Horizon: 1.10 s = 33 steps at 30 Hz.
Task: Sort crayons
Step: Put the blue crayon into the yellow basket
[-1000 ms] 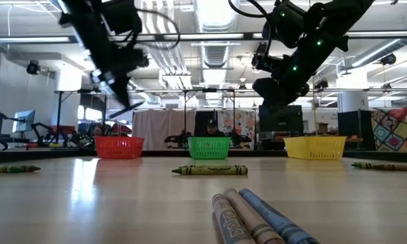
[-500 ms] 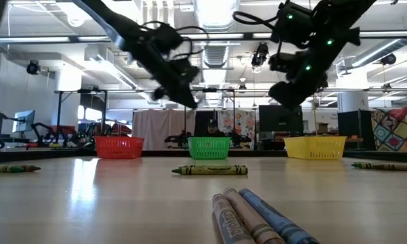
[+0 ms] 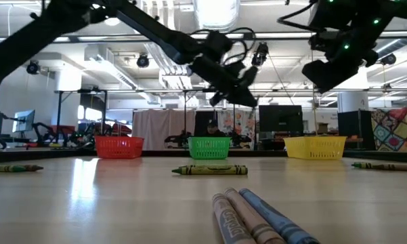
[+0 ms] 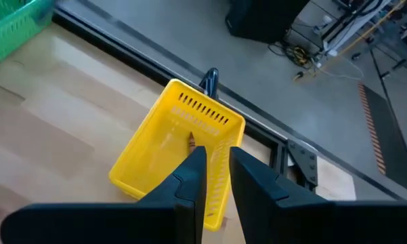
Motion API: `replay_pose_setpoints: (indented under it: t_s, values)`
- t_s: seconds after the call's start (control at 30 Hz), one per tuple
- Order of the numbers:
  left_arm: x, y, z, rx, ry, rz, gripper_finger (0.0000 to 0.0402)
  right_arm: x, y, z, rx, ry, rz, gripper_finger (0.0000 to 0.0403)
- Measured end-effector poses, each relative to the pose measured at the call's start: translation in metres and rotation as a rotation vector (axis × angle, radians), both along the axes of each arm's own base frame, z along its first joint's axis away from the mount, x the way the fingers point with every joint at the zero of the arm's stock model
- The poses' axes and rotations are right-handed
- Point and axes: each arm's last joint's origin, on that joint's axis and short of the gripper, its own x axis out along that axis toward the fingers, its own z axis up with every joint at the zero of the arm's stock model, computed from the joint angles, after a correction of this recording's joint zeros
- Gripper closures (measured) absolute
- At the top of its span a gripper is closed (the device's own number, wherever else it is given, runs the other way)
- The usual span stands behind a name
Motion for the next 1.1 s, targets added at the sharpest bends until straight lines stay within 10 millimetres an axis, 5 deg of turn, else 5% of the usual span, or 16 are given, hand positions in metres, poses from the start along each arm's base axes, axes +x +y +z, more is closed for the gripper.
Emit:
replay_pose_setpoints:
  t_s: [0.33,0.5,0.67,0.9,1.1]
  values:
    - [0.06,0.0,-0.011,-0.033,-0.29,-0.218,0.04,-0.017,0.002,-0.004,-0.038,-0.016,-0.012,0.0371]
    - [0.092,-0.007,-0.042,-0.075,-0.351,-0.239,0.04,-0.024,0.003,0.003,-0.044,-0.066,-0.012,0.0371]
    - [0.086,-0.009,-0.07,-0.112,-0.446,-0.188,0.04,-0.03,0.004,0.002,-0.035,-0.08,-0.009,0.0371]
    - [0.083,-0.003,-0.074,-0.063,-0.365,-0.194,0.0395,-0.032,0.004,0.0,-0.043,-0.075,-0.014,0.0371]
    - [0.088,-0.011,-0.069,0.064,-0.354,-0.248,0.0348,-0.032,0.004,0.002,-0.053,-0.084,-0.019,0.0369]
